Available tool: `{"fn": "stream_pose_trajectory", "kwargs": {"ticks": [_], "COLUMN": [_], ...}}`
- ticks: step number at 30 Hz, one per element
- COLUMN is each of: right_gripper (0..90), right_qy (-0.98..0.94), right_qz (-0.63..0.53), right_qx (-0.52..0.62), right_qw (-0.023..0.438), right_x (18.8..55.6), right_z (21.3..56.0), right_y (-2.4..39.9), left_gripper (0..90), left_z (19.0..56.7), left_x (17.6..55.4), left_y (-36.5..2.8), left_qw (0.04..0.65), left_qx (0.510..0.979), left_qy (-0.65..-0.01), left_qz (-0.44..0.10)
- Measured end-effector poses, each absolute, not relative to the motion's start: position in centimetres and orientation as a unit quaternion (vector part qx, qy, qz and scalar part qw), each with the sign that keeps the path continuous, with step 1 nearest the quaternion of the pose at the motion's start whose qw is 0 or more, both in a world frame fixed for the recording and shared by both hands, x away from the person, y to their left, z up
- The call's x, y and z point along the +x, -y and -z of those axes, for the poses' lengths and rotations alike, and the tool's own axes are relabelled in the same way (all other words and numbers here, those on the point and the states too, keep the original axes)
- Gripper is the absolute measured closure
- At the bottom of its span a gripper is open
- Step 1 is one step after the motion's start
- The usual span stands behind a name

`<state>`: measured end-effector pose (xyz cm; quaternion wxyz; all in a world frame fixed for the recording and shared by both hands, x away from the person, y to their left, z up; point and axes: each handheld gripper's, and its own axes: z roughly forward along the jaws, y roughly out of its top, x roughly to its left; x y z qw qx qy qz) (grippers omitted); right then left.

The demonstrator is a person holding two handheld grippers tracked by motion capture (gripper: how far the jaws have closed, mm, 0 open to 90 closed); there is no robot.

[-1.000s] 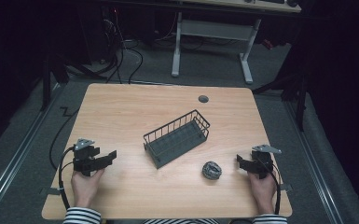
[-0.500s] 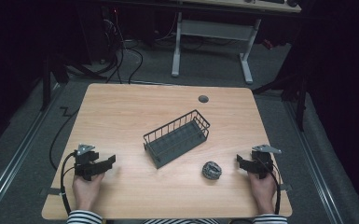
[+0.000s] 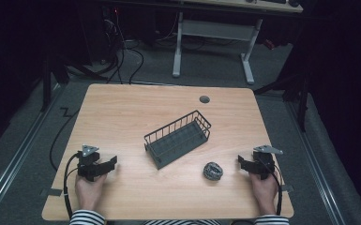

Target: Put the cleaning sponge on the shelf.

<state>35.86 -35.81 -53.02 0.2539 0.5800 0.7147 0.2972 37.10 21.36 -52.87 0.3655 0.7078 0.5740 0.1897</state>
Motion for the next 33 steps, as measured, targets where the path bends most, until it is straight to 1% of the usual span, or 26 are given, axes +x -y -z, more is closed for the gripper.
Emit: {"fn": "stream_pose_trajectory", "kwargs": {"ticks": [10,14,15,17,22,28,33], "right_gripper": [28.1,28.0,27.6,27.1,26.9,30.7,31.8], "right_qy": [-0.715,-0.717,-0.717,-0.718,-0.724,-0.729,-0.729], "right_qz": [-0.297,-0.298,-0.298,-0.298,-0.299,-0.29,-0.298], "right_qx": [0.58,0.577,0.577,0.577,0.57,0.574,0.574], "right_qw": [0.253,0.253,0.252,0.252,0.249,0.234,0.225], "right_x": [35.9,35.9,35.9,35.9,35.8,35.5,35.1], "right_z": [53.0,53.0,53.0,53.0,53.0,52.6,52.1], "right_y": [35.8,35.8,35.8,35.8,35.8,35.9,36.1], "left_gripper": [26.6,26.8,26.6,26.4,25.7,25.3,26.0], "left_z": [53.5,53.6,53.7,53.7,53.7,53.7,53.7], "left_x": [37.7,37.7,37.6,37.6,37.6,37.6,37.6], "left_y": [-21.3,-20.9,-20.5,-20.3,-20.3,-20.3,-20.3], "left_qw": [0.356,0.342,0.328,0.324,0.324,0.325,0.325], "left_qx": [0.708,0.716,0.723,0.726,0.725,0.725,0.724], "left_qy": [-0.574,-0.565,-0.56,-0.556,-0.558,-0.559,-0.559], "left_qz": [-0.206,-0.226,-0.237,-0.242,-0.241,-0.24,-0.241]}}
